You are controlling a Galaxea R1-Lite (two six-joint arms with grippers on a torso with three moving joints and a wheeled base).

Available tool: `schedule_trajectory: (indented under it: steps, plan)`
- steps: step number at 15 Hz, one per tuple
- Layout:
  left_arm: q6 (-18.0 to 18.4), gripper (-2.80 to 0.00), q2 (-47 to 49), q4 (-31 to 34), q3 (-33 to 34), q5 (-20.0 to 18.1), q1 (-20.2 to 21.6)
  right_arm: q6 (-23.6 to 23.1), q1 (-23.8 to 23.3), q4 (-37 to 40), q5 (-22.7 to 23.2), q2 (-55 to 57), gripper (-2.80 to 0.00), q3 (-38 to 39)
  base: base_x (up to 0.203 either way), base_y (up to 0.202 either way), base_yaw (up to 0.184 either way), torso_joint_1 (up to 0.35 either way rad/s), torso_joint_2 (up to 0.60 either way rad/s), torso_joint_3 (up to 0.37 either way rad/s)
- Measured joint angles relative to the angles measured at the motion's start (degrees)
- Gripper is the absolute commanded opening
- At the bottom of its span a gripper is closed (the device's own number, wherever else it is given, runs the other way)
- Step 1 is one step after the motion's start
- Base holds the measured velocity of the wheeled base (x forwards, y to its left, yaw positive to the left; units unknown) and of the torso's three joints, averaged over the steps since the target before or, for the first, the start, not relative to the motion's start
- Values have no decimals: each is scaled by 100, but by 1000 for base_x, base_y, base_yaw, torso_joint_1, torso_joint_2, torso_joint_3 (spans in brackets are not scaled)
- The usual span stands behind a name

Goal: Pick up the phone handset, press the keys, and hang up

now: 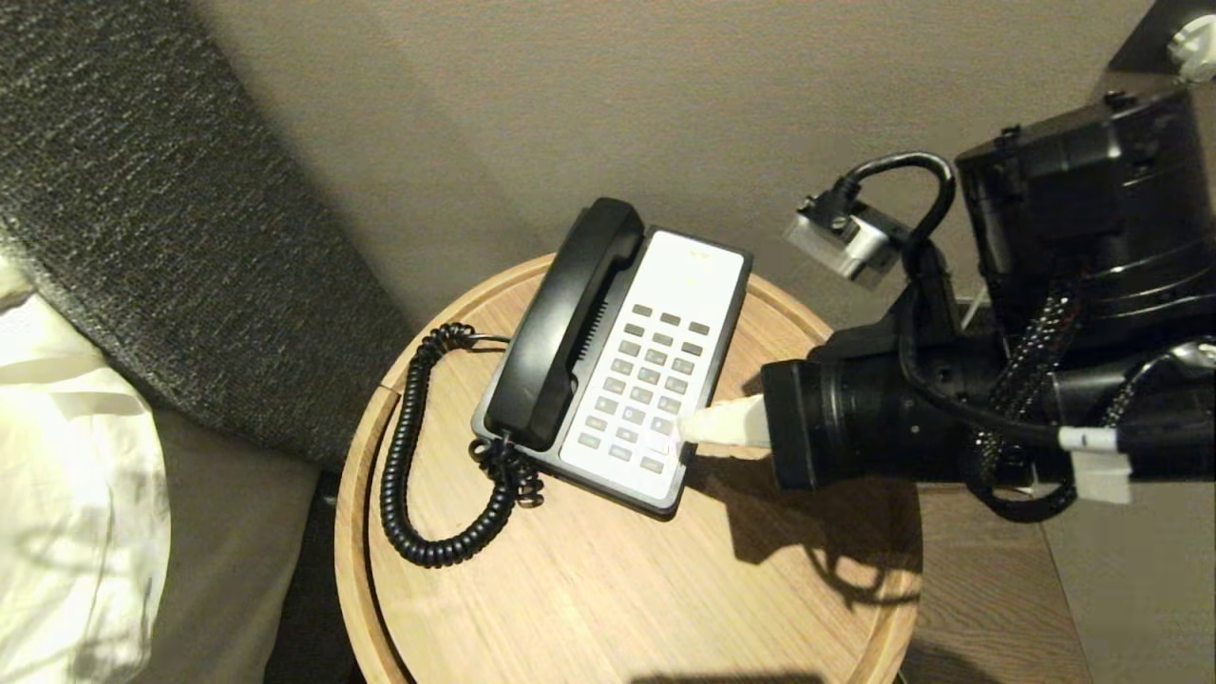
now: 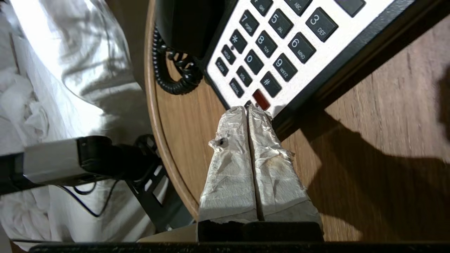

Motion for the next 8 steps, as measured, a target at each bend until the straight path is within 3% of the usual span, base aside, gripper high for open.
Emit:
schedule_trajectory:
  steps: [3, 5, 6, 8]
  plan:
    - [-335, -280, -667, 328, 740, 222, 1245, 301, -6, -4, -74, -375, -280, 90, 0, 0, 0, 0, 0, 0]
    - [-172, -280, -1294, 368, 1584, 212, 1725, 480, -16, -11, -115, -619, -280, 124, 0, 0, 0, 0, 0, 0]
    - [88, -280, -1587, 308, 1982, 126, 1851, 498, -30, -21, -170, -735, -280, 148, 0, 0, 0, 0, 0, 0]
    - [1030, -280, -2111, -97, 2760, -269, 1972, 537, -146, -33, -245, -988, -280, 263, 0, 0, 0, 0, 0, 0]
